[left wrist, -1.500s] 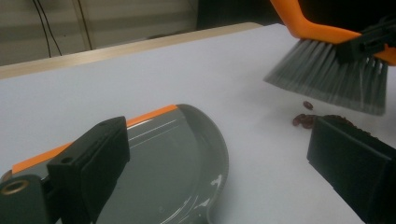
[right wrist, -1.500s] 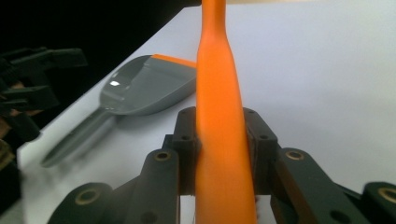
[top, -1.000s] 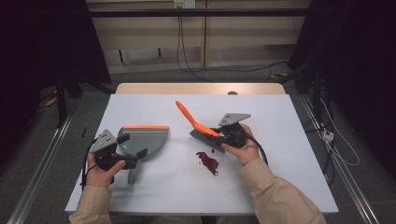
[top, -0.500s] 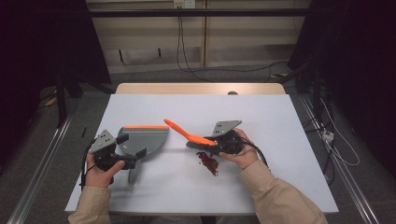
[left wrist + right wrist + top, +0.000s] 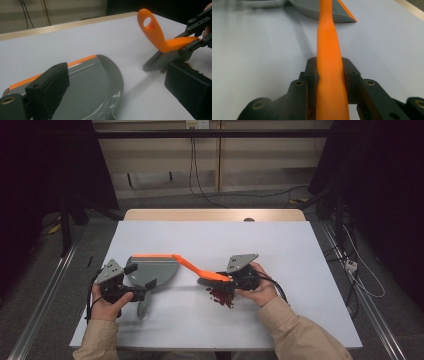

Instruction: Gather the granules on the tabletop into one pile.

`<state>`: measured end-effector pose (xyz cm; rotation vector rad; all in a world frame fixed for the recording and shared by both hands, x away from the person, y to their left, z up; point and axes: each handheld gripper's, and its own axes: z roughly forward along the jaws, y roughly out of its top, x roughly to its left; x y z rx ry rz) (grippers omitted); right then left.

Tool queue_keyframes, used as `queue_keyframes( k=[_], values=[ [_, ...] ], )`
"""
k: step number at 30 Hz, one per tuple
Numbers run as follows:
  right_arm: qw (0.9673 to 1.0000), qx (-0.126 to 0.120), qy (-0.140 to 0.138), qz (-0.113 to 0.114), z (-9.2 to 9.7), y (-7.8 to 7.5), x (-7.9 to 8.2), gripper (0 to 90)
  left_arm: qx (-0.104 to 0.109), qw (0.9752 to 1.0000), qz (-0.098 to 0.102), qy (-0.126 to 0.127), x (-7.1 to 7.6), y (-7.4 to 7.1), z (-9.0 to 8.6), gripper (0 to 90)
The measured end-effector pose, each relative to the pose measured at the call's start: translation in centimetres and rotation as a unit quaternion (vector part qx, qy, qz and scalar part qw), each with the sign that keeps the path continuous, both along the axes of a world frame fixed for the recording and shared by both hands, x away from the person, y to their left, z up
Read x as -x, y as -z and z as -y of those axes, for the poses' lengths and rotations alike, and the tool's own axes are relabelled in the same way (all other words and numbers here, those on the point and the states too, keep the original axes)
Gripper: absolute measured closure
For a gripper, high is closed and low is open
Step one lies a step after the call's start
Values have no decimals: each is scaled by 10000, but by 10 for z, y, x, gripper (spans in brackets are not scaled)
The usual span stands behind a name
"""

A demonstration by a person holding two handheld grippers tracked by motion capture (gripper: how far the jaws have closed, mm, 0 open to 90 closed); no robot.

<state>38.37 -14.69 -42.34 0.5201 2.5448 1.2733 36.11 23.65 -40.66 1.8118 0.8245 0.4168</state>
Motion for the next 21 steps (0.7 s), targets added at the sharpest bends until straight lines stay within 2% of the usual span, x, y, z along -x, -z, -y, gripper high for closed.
queue_keyframes(
  k=[4,7,10,16,21],
  values=[
    [9994,-284,200,-46,8,-3,-4,712,-35,10000,-20,18,0,0,0,57],
    [9989,-336,322,-59,11,-5,-3,712,-32,9999,-122,28,3,0,2,57],
    [9981,-477,372,-78,14,-8,-1,712,-148,9998,-121,114,7,-1,2,57],
    [9968,-535,593,-49,23,-10,4,712,-272,9992,-243,165,17,0,3,59],
    [9943,-645,842,-102,35,-10,11,712,-434,9985,-303,128,23,2,4,67]
  ],
)
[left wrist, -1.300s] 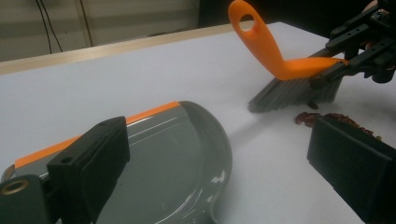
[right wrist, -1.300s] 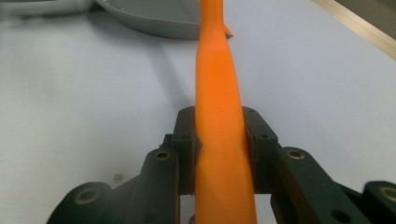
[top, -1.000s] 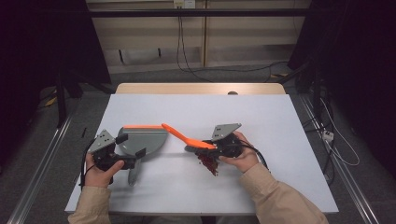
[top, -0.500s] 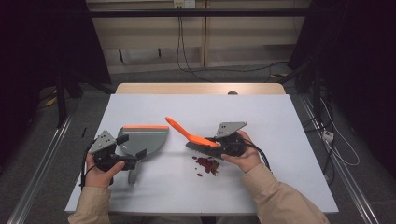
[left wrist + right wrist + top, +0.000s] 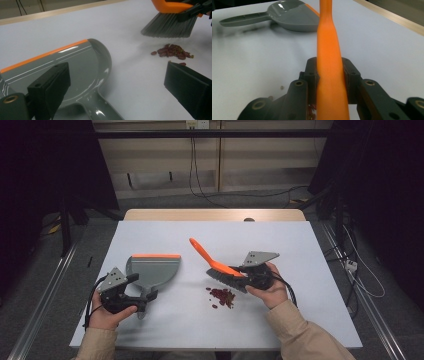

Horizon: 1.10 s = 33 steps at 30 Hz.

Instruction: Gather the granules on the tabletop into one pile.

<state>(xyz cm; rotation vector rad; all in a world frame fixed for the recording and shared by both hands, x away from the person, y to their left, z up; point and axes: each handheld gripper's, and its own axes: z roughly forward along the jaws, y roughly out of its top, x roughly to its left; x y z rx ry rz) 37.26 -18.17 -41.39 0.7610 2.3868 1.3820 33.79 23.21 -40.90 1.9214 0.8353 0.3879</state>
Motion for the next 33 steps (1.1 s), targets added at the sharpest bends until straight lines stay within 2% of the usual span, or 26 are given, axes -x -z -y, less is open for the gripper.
queue_keyframes(
  k=[3,9,12,14,18,23,27,29,32,33],
  values=[
    [10000,-10,90,-25,6,1,2,712,-47,10000,-3,-34,3,2,0,66],
    [9998,8,205,-79,14,3,7,712,-117,9998,-145,-31,9,8,0,75],
    [9996,-2,259,-104,17,3,7,712,-248,9996,-132,-30,9,10,1,82],
    [9996,-37,260,-139,17,4,7,712,-230,9996,-174,-73,10,11,1,85],
    [9995,-34,292,-150,17,4,7,712,-362,9991,-156,-183,10,15,-1,91],
    [9994,-70,292,-145,18,4,8,712,-650,9972,-195,-328,10,20,-1,115],
    [9993,-113,341,-128,20,3,9,712,-766,9957,-195,-475,9,22,-5,132],
    [9993,-131,332,-128,20,3,9,712,-749,9953,-223,-575,9,24,-6,134],
    [9992,-141,344,-134,20,3,9,712,-831,9940,-265,-665,8,25,-8,144],
    [9992,-132,352,-122,20,3,9,712,-783,9940,-295,-700,8,26,-8,142]
  ],
)
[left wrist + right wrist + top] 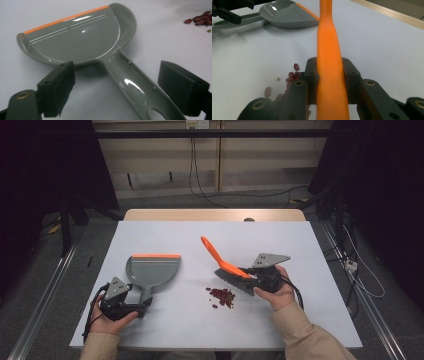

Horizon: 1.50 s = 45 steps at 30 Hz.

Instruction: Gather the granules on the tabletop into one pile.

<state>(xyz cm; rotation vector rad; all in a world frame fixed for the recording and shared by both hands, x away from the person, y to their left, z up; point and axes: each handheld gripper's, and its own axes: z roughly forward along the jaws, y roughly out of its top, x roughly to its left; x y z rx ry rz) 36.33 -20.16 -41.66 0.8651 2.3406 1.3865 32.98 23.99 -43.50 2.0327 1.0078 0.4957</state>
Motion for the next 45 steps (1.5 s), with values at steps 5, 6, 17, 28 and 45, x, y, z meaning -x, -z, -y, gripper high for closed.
queue_keyframes(
  k=[5,6,17,28,45],
  values=[
    [10000,-48,39,2,1,0,0,712,-17,9999,-55,-123,-3,1,5,150],
    [10000,-42,54,5,1,0,0,712,-28,9998,-83,-159,-4,1,7,150],
    [9999,-95,139,-9,5,1,1,712,-215,9965,-250,-773,-5,3,-10,267],
    [9998,-133,134,-9,4,0,1,712,-490,9967,-426,-484,-27,5,0,356],
    [9997,-149,185,-29,8,0,2,712,-580,9966,-476,-341,-34,8,4,627]
  ],
)
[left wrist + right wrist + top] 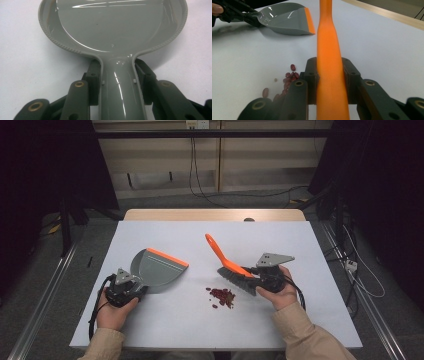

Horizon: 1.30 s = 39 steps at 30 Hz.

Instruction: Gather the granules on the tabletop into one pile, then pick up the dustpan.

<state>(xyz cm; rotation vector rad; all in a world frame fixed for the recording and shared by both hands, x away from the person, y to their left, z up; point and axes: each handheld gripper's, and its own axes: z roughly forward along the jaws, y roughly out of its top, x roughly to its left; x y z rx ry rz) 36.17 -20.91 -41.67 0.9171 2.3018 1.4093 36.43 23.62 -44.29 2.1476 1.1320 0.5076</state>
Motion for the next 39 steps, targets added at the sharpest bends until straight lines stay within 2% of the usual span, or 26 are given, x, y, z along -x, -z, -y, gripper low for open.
queue_keyframes(
  k=[5,8,10,15,19,24,25,29,34,39],
  values=[
    [10000,-38,42,-5,0,-1,0,712,65,9999,88,66,1,-4,-3,632],
    [10000,-75,37,3,1,-1,0,712,23,9997,154,179,3,-10,-4,632],
    [10000,-51,53,-6,0,-1,-1,712,144,9994,210,227,5,-14,-5,633],
    [9999,-107,93,-20,2,-2,-1,712,232,9978,261,563,14,-26,-5,632],
    [9998,-84,182,-34,3,-2,-1,712,303,9953,277,873,21,-33,-4,633],
    [9997,-64,241,-47,3,-1,0,712,420,9919,196,1183,26,-37,-2,632],
    [9996,-61,253,-51,3,-1,0,712,399,9908,240,1273,27,-37,-2,632],
    [9994,-44,335,-68,4,-1,0,712,398,9876,187,1507,29,-39,0,632],
    [9992,-39,383,-84,5,0,1,712,299,9856,111,1661,33,-38,4,632],
    [9987,-19,504,-62,6,0,2,713,258,9822,89,1860,35,-37,8,632]
  ],
)
